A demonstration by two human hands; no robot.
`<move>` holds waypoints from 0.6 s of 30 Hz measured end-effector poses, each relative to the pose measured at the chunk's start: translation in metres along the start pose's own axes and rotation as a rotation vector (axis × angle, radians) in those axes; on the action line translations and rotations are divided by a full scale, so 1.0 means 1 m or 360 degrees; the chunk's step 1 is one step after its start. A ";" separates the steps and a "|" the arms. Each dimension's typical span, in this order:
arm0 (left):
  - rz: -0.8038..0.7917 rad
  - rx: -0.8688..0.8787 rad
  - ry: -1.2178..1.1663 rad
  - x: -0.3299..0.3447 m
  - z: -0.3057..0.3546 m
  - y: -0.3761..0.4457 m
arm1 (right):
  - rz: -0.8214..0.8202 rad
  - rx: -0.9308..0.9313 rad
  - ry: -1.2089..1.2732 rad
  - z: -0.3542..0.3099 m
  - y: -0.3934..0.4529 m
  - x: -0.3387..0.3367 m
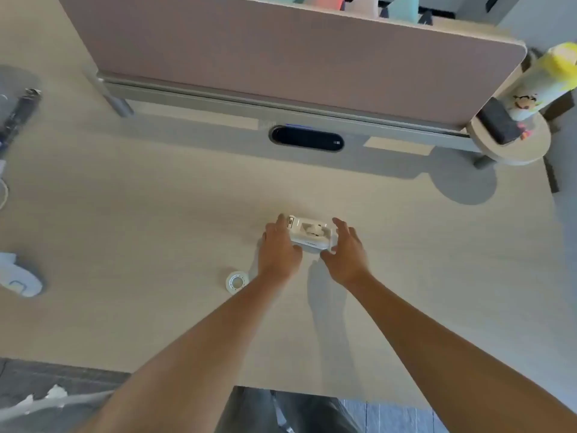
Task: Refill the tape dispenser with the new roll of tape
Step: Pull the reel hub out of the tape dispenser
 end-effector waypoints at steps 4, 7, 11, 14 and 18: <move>0.0105 -0.0057 -0.0066 0.005 -0.006 0.006 | 0.0025 -0.0048 -0.0100 -0.003 0.014 0.000; 0.0152 -0.0069 -0.0174 0.010 -0.013 0.003 | 0.0019 -0.0050 -0.0058 0.001 0.015 0.003; 0.0189 -0.0091 -0.0307 0.016 -0.017 -0.006 | 0.0042 -0.0096 -0.0016 0.002 0.011 0.004; 0.0227 -0.0088 -0.0338 0.021 -0.021 -0.018 | 0.0052 -0.0160 0.0015 0.008 -0.001 0.012; 0.0292 -0.0038 -0.0343 0.027 -0.028 -0.037 | 0.0136 -0.0244 -0.0086 0.019 -0.021 0.020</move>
Point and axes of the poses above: each hand's wrist, its own y-axis towards the middle knuckle, its own x-axis out of the palm, z = x × y, the point moved 8 cm from there along y, towards the middle knuckle, and after that the axes turned 7 degrees about y, right-handed, at the moved point
